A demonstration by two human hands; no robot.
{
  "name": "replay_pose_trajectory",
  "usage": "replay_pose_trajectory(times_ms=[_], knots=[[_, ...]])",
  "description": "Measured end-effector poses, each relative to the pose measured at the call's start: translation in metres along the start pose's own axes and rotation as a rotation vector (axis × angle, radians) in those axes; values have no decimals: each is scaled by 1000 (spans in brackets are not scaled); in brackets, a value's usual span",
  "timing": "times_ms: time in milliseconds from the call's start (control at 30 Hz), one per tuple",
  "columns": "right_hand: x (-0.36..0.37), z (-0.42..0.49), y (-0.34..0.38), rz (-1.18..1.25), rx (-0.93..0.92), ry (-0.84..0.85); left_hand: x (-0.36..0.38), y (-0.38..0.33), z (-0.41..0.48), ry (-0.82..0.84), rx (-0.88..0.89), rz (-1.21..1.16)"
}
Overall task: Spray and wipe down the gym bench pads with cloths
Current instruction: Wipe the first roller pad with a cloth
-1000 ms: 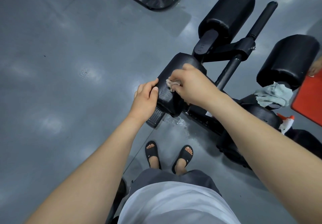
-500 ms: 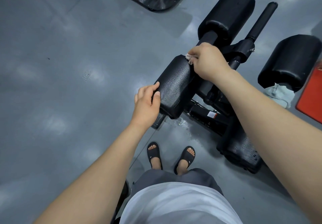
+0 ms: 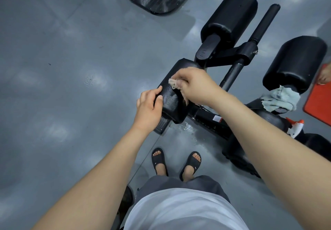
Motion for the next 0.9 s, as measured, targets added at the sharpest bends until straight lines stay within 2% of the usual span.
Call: replay_pose_trajectory(times_ms=[133,233,333,467,633,900], knots=[[-30,24,-19,172,217,-105,-1,0,0,8,-5,-15],[-39,38,-41,61,326,-90,-1,2,-1,19,-2,-26],[-39,38,-44,-111,299,-96,-2,5,0,15,19,-36],[-38,36,-39,-275,195,8,-2,8,2,19,17,-40],[-37,40,-41,-362,174,-90,-4,10,3,33,18,-49],[-3,14,-9,-414,106,-77,-2,15,3,28,-1,-104]])
Point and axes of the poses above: each hand's wrist, its own z-axis towards the middle knuckle, its own x-axis out of the palm, y = z × x, the point moved 3 cm from there along z, towards the middle knuckle, and after that the axes turned 5 degrees about -z, right-handed, at the moved point
